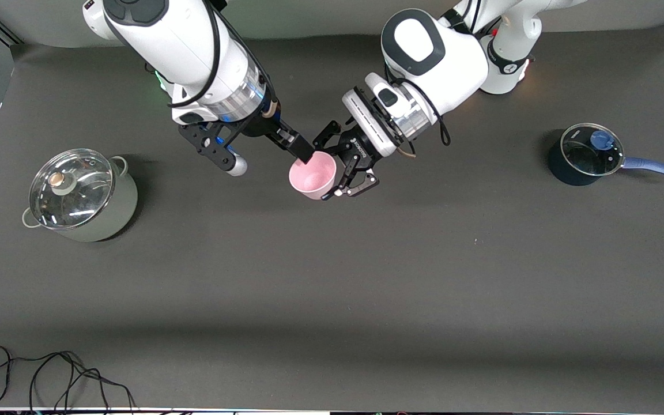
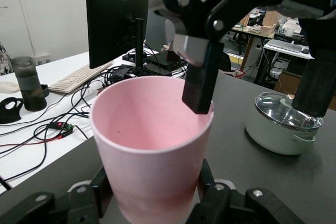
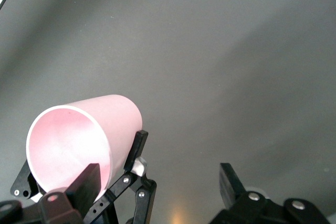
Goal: Transfer pink cup from left to right arm
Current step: 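Close the right gripper on the cup rim beside the left gripper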
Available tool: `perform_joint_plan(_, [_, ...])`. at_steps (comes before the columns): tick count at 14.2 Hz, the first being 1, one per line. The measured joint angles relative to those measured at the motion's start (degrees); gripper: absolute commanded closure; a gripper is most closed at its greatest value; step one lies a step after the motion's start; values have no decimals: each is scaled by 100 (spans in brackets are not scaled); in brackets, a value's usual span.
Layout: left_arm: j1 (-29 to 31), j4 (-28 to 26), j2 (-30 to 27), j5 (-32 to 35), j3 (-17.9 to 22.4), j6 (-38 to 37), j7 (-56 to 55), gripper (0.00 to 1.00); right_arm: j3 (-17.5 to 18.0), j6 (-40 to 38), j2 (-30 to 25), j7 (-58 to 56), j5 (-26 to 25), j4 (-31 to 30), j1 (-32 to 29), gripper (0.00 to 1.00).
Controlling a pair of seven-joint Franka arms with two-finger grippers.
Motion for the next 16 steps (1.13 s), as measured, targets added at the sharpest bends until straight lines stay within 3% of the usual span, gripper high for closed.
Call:
perform_joint_plan(8, [0,0,2,0,0,15,-2,66,-34,-5,129,-2,-3,0,-3,0])
perform_joint_plan(12, [-1,0,6,-1,1,16,-4,65,-52,-9,185,-3,-3,-1,-5,5])
perform_joint_plan(13, [-1,0,8,-1,2,16,-4,65,-52,-9,211,-3,-3,-1,-5,19])
perform_joint_plan(14, [-1,0,10,-1,2,16,-5,65,-53,-9,239,-4,-3,-2,-5,48])
perform_joint_plan(16, [-1,0,13,-2,2,16,-10,65,-53,-9,271,-9,-3,-2,-5,93])
